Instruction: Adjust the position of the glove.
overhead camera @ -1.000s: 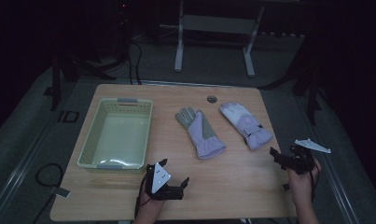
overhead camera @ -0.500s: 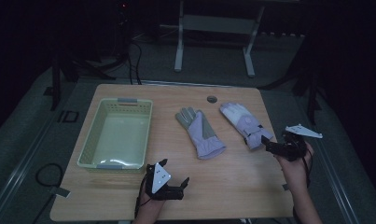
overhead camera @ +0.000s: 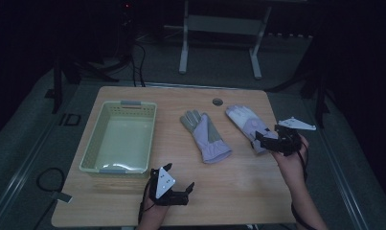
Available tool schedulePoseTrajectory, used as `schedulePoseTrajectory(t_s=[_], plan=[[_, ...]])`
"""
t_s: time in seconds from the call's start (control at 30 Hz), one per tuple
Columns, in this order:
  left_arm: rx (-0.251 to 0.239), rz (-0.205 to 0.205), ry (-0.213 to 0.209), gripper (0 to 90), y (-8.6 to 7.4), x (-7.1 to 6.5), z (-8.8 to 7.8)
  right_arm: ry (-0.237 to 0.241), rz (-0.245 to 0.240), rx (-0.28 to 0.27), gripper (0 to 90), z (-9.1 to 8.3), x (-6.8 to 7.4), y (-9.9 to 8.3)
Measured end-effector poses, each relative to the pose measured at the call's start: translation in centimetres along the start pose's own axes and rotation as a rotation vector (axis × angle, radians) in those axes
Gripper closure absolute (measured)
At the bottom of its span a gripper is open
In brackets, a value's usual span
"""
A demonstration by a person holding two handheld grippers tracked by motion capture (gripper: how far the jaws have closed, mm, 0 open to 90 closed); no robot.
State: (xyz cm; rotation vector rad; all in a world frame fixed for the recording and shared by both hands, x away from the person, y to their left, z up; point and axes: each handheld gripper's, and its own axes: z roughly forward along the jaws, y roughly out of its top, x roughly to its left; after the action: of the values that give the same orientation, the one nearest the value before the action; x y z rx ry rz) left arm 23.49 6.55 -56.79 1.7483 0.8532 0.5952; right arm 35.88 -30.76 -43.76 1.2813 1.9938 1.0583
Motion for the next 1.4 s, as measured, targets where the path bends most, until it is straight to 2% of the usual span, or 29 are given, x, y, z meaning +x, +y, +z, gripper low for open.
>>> schedulePoseTrajectory(t_s=[0.23, 0.27, 0.37, 0.43, 0.47, 0.63, 0.67, 0.73, 0.83, 1.0, 1.07, 1.2, 1.3, 1.4], plan=[[0.0, 0.0, -0.001, 0.0, 0.0, 0.0, 0.0, 0.035, -0.025, 0.012, 20.1, 1.2, 1.4, 1.0], [0.0, -0.001, -0.003, 0.0, 0.0, 0.0, 0.0, 0.06, -0.032, 0.021, 22.7, 1.9, 2.0, 1.2], [0.001, 0.0, -0.005, 0.0, 0.0, 0.0, 0.0, 0.091, -0.058, 0.038, 24.2, 2.8, 2.9, 1.4], [0.001, 0.0, -0.005, 0.0, 0.0, 0.0, 0.0, 0.095, -0.066, 0.04, 24.2, 3.0, 3.3, 1.4], [0.001, 0.001, -0.006, 0.0, 0.0, 0.0, 0.0, 0.118, -0.088, 0.044, 27.5, 3.6, 4.0, 1.5], [0.0, -0.001, -0.008, 0.0, 0.0, 0.0, 0.0, 0.14, -0.121, 0.051, 30.2, 4.6, 5.1, 1.6], [0.0, 0.001, -0.009, 0.0, 0.0, 0.0, 0.0, 0.178, -0.146, 0.051, 32.9, 5.5, 6.0, 1.9], [0.0, 0.0, -0.01, 0.0, 0.0, 0.0, 0.0, 0.202, -0.155, 0.053, 33.8, 6.1, 6.4, 1.9], [0.0, 0.0, -0.013, 0.0, 0.0, 0.0, 0.0, 0.225, -0.172, 0.069, 34.8, 7.2, 6.9, 2.0], [0.0, 0.0, -0.015, 0.0, 0.0, 0.0, 0.0, 0.246, -0.17, 0.103, 37.1, 8.6, 7.2, 2.0], [0.0, -0.002, -0.016, 0.0, 0.0, 0.0, 0.0, 0.261, -0.16, 0.12, 41.9, 9.6, 7.2, 1.9], [0.001, -0.002, -0.017, 0.0, 0.0, 0.1, 0.0, 0.282, -0.171, 0.126, 51.3, 10.7, 7.4, 1.6], [0.001, -0.003, -0.017, 0.0, 0.0, 0.1, 0.0, 0.3, -0.18, 0.139, 54.7, 11.4, 7.6, 1.6], [0.001, -0.003, -0.018, 0.0, 0.0, 0.1, 0.0, 0.292, -0.2, 0.152, 56.9, 12.1, 8.0, 1.7]])
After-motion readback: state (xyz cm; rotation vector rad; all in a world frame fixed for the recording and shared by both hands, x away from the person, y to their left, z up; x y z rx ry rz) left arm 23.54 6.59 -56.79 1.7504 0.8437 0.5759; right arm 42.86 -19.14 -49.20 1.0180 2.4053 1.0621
